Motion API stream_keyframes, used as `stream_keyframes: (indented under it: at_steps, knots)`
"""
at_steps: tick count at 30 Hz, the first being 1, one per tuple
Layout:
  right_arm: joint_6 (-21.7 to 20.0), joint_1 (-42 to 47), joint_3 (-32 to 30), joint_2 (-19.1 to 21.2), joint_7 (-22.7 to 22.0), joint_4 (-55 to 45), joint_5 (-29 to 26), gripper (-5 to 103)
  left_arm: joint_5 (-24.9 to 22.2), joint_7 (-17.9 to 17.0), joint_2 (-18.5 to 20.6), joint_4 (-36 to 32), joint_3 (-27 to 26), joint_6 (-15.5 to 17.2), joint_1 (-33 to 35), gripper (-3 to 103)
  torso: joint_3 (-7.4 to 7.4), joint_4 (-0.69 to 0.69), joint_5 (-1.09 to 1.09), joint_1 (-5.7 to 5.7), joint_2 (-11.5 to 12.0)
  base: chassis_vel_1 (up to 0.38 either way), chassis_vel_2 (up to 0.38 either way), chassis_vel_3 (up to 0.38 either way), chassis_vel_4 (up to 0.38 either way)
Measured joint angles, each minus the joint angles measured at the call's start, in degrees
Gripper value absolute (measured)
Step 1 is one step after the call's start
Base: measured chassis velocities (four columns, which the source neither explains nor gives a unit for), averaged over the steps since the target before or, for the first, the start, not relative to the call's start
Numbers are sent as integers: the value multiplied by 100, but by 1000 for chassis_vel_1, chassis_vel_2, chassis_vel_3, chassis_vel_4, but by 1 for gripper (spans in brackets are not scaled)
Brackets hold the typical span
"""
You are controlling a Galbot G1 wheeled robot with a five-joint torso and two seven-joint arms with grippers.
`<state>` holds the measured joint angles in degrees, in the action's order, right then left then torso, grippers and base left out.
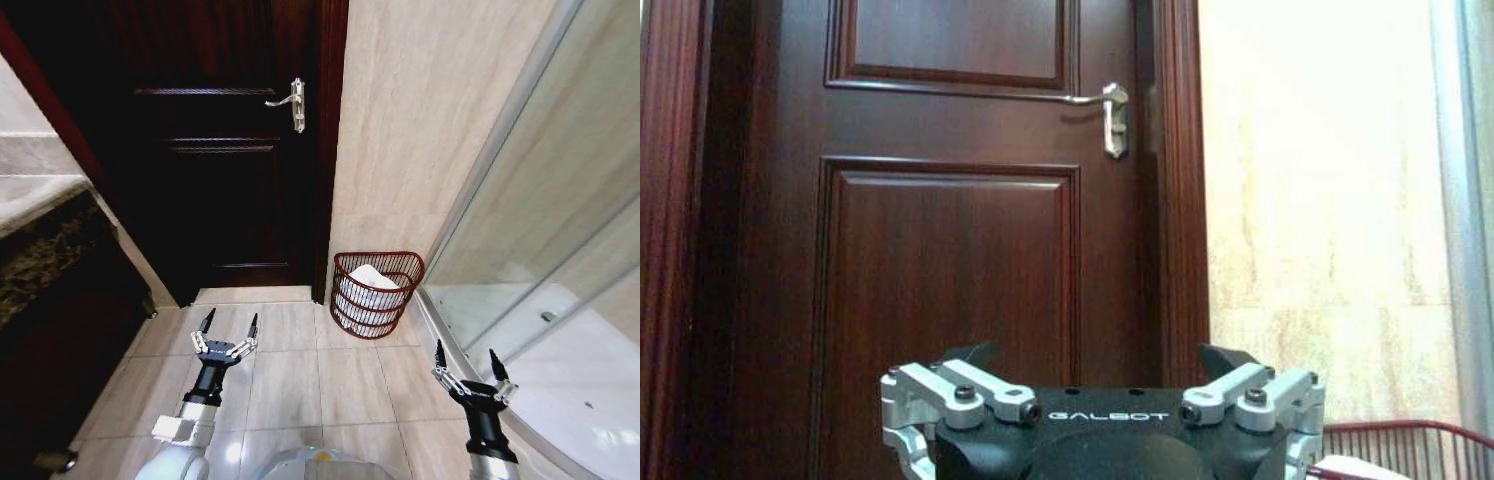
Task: Discard the used towel into the hamper.
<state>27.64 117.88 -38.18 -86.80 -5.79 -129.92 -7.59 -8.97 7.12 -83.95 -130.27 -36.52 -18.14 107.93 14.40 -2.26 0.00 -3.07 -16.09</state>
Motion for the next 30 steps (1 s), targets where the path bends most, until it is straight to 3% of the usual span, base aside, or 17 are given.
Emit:
stream_keyframes:
  at_steps: [30]
  knots:
    - [99,-87,22,-79,-269,86,126,100,-16,48,-4,62,8,-114,-22,100,1,0,0,0,0,13,-15,-16,14]
